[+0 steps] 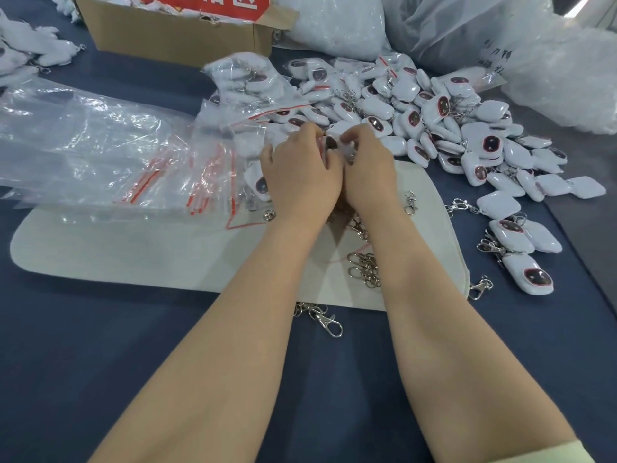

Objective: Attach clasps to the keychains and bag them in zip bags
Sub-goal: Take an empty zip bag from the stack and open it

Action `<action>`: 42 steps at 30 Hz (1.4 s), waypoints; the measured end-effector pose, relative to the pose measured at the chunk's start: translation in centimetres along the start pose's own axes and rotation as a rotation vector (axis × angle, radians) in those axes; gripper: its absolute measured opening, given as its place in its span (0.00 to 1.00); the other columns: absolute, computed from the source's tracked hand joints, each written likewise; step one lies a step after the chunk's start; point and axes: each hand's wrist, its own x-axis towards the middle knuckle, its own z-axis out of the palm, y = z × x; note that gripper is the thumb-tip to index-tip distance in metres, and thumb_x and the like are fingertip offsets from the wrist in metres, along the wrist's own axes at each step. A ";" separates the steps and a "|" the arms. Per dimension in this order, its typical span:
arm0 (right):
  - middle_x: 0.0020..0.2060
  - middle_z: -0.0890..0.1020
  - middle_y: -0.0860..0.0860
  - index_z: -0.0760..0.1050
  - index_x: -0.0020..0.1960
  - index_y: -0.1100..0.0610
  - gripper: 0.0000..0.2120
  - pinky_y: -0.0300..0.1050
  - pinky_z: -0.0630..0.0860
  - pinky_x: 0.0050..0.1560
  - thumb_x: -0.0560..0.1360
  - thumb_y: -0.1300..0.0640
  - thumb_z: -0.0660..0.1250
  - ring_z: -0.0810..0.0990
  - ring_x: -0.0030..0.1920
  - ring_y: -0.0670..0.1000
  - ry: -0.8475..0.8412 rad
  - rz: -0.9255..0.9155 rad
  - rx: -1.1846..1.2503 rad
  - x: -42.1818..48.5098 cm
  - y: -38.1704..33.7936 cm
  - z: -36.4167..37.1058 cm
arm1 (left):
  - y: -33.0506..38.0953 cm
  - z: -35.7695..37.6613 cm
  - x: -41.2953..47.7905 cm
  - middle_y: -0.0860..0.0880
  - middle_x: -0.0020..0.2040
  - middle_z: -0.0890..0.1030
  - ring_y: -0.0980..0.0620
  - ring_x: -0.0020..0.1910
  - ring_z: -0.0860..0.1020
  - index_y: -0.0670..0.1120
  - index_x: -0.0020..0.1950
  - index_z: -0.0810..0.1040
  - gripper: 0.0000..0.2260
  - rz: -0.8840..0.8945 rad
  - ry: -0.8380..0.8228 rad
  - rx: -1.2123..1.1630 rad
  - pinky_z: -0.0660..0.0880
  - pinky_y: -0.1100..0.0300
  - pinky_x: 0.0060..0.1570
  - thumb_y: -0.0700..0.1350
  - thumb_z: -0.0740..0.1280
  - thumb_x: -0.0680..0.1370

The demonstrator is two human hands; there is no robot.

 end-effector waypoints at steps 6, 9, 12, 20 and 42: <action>0.39 0.73 0.47 0.68 0.60 0.59 0.12 0.45 0.74 0.46 0.78 0.60 0.65 0.76 0.40 0.48 0.213 0.283 0.435 0.2 0.5 -0.9 | -0.4 0.2 -0.1 0.48 0.55 0.78 0.45 0.56 0.75 0.46 0.59 0.72 0.13 0.063 -0.067 0.135 0.57 0.51 0.69 0.41 0.63 0.75; 0.48 0.78 0.53 0.71 0.58 0.59 0.08 0.43 0.79 0.52 0.79 0.63 0.63 0.80 0.49 0.52 0.160 0.389 0.888 0.7 0.5 -1.2 | -0.5 0.4 -0.1 0.49 0.57 0.78 0.46 0.57 0.75 0.46 0.61 0.71 0.15 0.066 -0.070 0.160 0.57 0.53 0.68 0.40 0.62 0.75; 0.41 0.77 0.55 0.74 0.44 0.63 0.07 0.40 0.80 0.43 0.79 0.68 0.60 0.78 0.40 0.52 0.099 0.429 1.231 0.8 0.4 -1.4 | -0.5 0.6 -0.1 0.49 0.58 0.78 0.46 0.57 0.74 0.47 0.63 0.71 0.16 0.067 -0.061 0.179 0.56 0.54 0.68 0.40 0.62 0.75; 0.41 0.78 0.55 0.73 0.47 0.63 0.03 0.39 0.79 0.42 0.79 0.67 0.63 0.79 0.41 0.51 0.006 0.378 1.237 0.6 0.4 -1.4 | -0.5 0.7 -0.1 0.49 0.58 0.79 0.46 0.57 0.75 0.46 0.62 0.71 0.15 0.081 -0.057 0.183 0.57 0.53 0.68 0.41 0.62 0.76; 0.45 0.79 0.55 0.73 0.49 0.60 0.07 0.43 0.78 0.49 0.82 0.64 0.58 0.80 0.44 0.51 -0.015 0.367 1.226 0.8 0.4 -1.3 | -0.6 0.8 0.0 0.49 0.59 0.78 0.46 0.58 0.74 0.47 0.62 0.71 0.15 0.087 -0.059 0.188 0.57 0.54 0.66 0.41 0.61 0.75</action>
